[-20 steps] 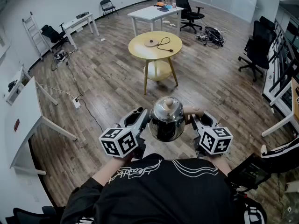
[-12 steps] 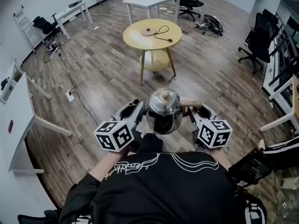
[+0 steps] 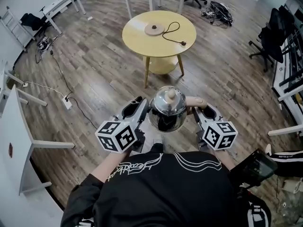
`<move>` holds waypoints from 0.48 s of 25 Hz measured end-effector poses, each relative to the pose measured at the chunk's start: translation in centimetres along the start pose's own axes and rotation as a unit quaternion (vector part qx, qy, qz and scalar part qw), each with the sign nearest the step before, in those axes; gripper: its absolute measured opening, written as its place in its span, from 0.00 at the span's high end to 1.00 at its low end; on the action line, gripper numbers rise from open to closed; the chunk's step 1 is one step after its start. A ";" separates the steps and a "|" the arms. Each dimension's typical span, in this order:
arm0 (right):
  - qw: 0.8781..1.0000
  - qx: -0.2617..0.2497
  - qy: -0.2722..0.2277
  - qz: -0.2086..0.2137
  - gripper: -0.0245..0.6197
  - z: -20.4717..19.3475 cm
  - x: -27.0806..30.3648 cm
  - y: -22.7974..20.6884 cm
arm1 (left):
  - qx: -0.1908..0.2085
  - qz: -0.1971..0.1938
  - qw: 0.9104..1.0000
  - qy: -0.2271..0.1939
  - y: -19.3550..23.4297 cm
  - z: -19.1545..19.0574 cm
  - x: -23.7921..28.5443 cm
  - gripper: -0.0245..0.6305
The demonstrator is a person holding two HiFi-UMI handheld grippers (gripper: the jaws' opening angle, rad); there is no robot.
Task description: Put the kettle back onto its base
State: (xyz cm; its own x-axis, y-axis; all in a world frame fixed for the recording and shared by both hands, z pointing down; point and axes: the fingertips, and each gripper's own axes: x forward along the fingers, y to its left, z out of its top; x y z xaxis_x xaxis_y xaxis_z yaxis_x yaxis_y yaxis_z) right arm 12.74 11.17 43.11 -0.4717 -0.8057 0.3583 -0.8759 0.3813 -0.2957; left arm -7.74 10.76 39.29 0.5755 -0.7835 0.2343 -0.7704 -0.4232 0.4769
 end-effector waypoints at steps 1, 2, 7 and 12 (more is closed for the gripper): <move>1.000 0.000 0.001 0.000 0.75 0.9 2.0 -0.2 | 0.001 -0.001 1.000 0.000 1.4 1.2 1.3 0.82; 1.000 -0.001 0.001 0.000 0.75 1.7 3.9 -0.3 | 0.003 -0.002 1.000 -0.001 2.8 2.4 2.4 0.82; 1.000 -0.013 0.005 0.005 0.75 4.5 10.7 -0.3 | 0.008 -0.007 1.000 -0.006 7.9 6.6 6.3 0.82; 1.000 -0.023 0.002 0.007 0.75 6.6 14.1 -0.7 | 0.012 -0.020 1.000 0.004 10.1 8.6 8.6 0.82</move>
State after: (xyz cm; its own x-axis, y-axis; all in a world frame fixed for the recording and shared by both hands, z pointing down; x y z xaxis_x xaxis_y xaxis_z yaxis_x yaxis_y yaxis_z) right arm 7.41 -3.40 42.56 -0.4848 -0.7981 0.3578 -0.8726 0.4134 -0.2602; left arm -12.92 -4.20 38.87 0.6083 -0.7620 0.2220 -0.7530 -0.4657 0.4649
